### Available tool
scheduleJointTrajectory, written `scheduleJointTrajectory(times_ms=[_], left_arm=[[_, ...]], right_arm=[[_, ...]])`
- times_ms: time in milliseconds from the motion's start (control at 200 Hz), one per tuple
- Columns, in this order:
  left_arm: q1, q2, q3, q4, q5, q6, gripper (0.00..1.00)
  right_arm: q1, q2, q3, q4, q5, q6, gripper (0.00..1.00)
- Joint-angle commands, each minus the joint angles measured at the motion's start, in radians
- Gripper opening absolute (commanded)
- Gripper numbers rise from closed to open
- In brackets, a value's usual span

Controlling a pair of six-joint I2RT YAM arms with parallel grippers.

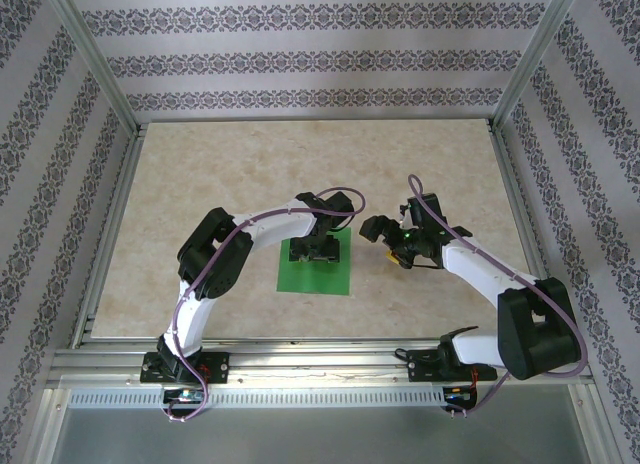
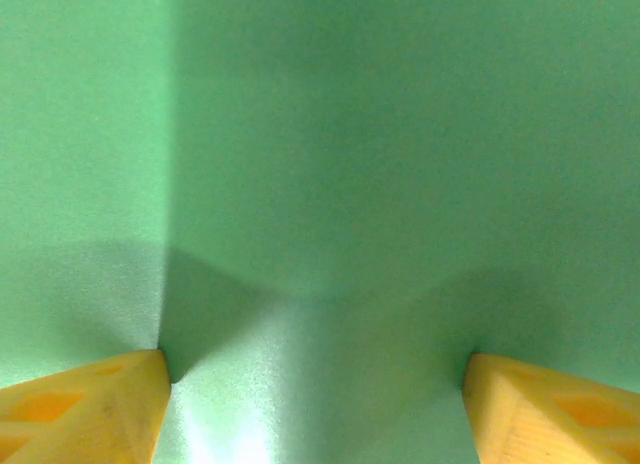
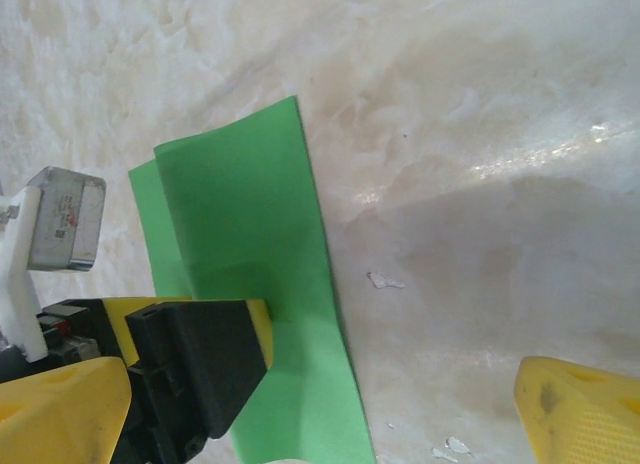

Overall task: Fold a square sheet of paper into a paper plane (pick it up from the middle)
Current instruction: First fold the square sheet of paper in half at the center of the table.

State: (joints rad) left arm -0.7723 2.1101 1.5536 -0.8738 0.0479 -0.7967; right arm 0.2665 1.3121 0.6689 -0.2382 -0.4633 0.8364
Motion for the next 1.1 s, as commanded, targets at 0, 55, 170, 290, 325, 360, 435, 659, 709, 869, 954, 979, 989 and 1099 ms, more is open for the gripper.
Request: scheduleJointTrajectory(times_ms=[0, 55, 170, 290, 325, 360, 435, 659, 709, 869, 954, 979, 989, 1099], left_arm=[[0.001, 0.024, -0.022, 0.025, -0.022, 0.018, 0.72], [0.001, 0.009, -0.028, 0.038, -0.024, 0.022, 0.7], [0.001, -0.037, -0.055, 0.097, -0.028, 0.05, 0.61], [0.001, -0.087, -0.084, 0.137, -0.054, 0.056, 0.57], [0.001, -0.101, -0.094, 0.149, -0.058, 0.06, 0.55], [0.001, -0.115, -0.104, 0.163, -0.06, 0.065, 0.53], [0.003, -0.143, -0.128, 0.199, -0.06, 0.068, 0.48], [0.003, -0.208, -0.16, 0.232, -0.083, 0.054, 0.4], [0.004, -0.227, -0.168, 0.243, -0.085, 0.051, 0.39], [0.01, -0.306, -0.212, 0.333, -0.053, 0.044, 0.38], [0.022, -0.364, -0.268, 0.446, 0.002, 0.022, 0.38], [0.027, -0.383, -0.289, 0.485, 0.02, 0.008, 0.38], [0.029, -0.39, -0.297, 0.503, 0.028, 0.004, 0.38], [0.056, -0.454, -0.411, 0.726, 0.131, -0.075, 0.39]], right_arm=[[0.008, -0.031, 0.012, -0.032, 0.055, -0.016, 0.98], [0.008, -0.045, 0.009, -0.038, 0.077, -0.016, 0.98], [0.005, -0.079, 0.002, -0.045, 0.111, -0.016, 0.98], [0.005, -0.12, -0.008, -0.046, 0.137, -0.017, 0.98], [0.004, -0.133, -0.012, -0.045, 0.148, -0.017, 0.98], [0.004, -0.145, -0.017, -0.043, 0.155, -0.018, 0.98], [0.0, -0.168, -0.027, -0.04, 0.17, -0.016, 0.98], [-0.013, -0.215, -0.046, -0.042, 0.195, -0.003, 0.99], [-0.015, -0.221, -0.049, -0.038, 0.197, 0.002, 0.98], [-0.018, -0.247, -0.058, -0.03, 0.204, 0.005, 0.98], [-0.022, -0.259, -0.066, -0.02, 0.204, 0.006, 0.98], [-0.024, -0.264, -0.067, -0.019, 0.204, 0.007, 0.98], [-0.024, -0.265, -0.067, -0.019, 0.205, 0.007, 0.98], [-0.029, -0.281, -0.076, -0.005, 0.204, 0.008, 0.98]])
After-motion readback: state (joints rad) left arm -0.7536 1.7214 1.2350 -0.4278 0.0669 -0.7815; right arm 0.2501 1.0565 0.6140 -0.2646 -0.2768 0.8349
